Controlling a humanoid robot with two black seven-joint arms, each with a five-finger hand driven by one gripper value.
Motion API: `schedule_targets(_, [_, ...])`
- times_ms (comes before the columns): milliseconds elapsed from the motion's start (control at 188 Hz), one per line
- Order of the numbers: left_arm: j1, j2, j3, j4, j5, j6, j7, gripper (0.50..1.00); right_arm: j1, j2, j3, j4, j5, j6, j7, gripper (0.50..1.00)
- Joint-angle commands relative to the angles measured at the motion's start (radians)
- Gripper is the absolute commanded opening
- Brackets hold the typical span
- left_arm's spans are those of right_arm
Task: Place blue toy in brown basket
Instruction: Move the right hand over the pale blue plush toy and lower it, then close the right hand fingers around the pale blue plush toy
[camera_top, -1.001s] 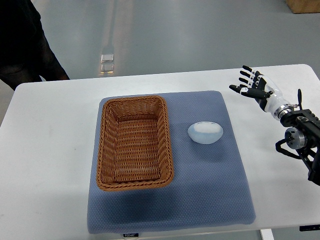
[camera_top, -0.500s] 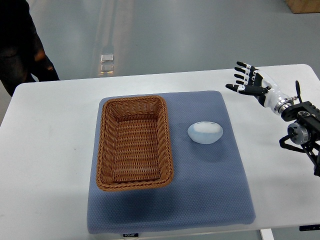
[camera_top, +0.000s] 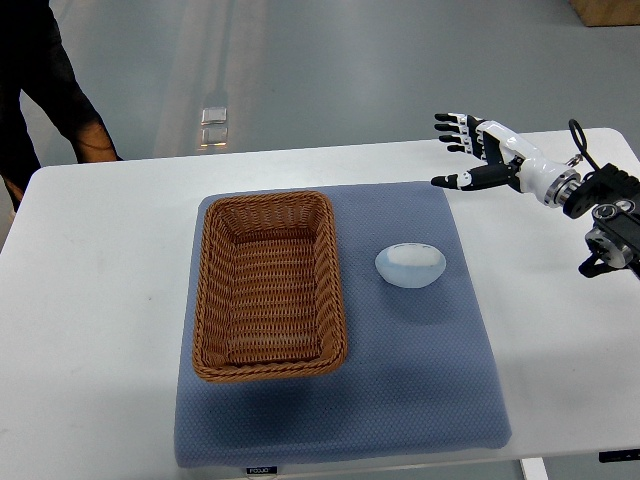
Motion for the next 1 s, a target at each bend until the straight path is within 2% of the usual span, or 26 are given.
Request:
schedule_targets(0, [-0.004,0.0,0.0,0.0,0.001,0.0,0.0,1.0,0.064,-0.052,-0.094,0.03,-0.047,0.04,0.015,0.924])
schedule_targets(128, [-0.005,0.0,0.0,0.0,0.0,0.0,0.0,1.0,0.161,-0.115,-0.235,0.101,-0.124,0.077,0.044,0.924])
schedule_targets(240, [-0.005,0.0,0.0,0.001,0.001,0.0,0.0,1.0,0.236,-0.165,-0.344,0.205,-0.174,0.109,0.053,0.924])
schedule_targets(362, [-0.005,0.0,-0.002,0.003,0.001,0.0,0.0,1.0,0.3,-0.177,-0.448,0.254,-0.23,0.14,0.058,0.923])
schedule_targets(543, [-0.005,0.0,-0.002,0.008,0.0,0.0,0.0,1.0,0.359,-0.158,-0.562,0.262,-0.345,0.141,0.082,0.921])
schedule_targets(783, [-0.005,0.0,-0.002,0.008,0.0,0.0,0.0,1.0,0.363,-0.089,-0.611,0.236,-0.395,0.114,0.067,0.919])
schedule_targets(996, [-0.005,0.0,-0.002,0.008,0.0,0.0,0.0,1.0,0.365,-0.073,-0.652,0.222,-0.412,0.108,0.067,0.915])
